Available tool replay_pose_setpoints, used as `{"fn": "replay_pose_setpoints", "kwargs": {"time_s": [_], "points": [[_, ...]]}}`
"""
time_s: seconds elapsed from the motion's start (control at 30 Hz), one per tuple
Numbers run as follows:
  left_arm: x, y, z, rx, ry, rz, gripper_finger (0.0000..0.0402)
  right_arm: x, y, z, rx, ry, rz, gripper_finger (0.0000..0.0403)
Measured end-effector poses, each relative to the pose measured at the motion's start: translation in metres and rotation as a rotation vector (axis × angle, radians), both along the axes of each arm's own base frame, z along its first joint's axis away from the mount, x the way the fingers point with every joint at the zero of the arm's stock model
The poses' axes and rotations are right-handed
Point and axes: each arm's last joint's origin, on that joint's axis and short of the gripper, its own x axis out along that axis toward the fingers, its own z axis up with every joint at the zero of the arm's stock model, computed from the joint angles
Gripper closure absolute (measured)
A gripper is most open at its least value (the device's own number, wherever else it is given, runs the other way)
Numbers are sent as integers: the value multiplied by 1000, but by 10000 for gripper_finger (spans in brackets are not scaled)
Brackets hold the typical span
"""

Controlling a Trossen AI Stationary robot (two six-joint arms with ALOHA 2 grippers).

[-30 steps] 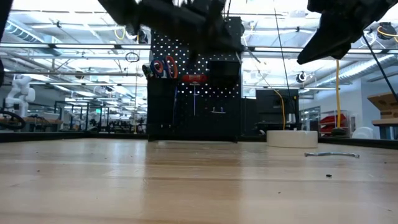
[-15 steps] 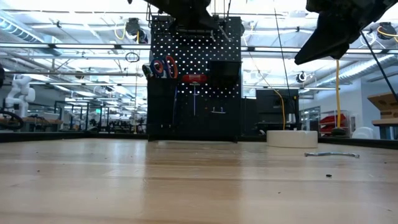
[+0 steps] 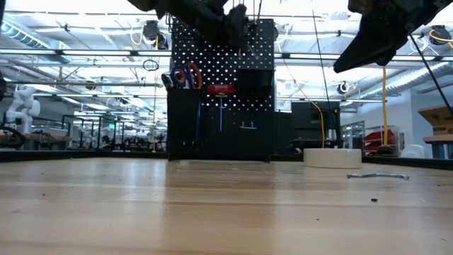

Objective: Hang tools onto peg board
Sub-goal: Put the top hanger hook into the right black bin on the peg board

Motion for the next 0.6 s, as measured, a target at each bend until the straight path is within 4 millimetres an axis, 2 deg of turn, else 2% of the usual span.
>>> {"fn": "replay_pose_setpoints", "kwargs": {"time_s": [0.13,0.37,0.6], "points": [[9,4,-11,24,19,8,402,0,0,0,-5,-7,-8,325],[31,-2,-33,186,72,37,402,0,0,1,-10,-10,-9,325],[39,-5,-45,262,128,75,402,0,0,1,-13,-7,-7,325]]}}
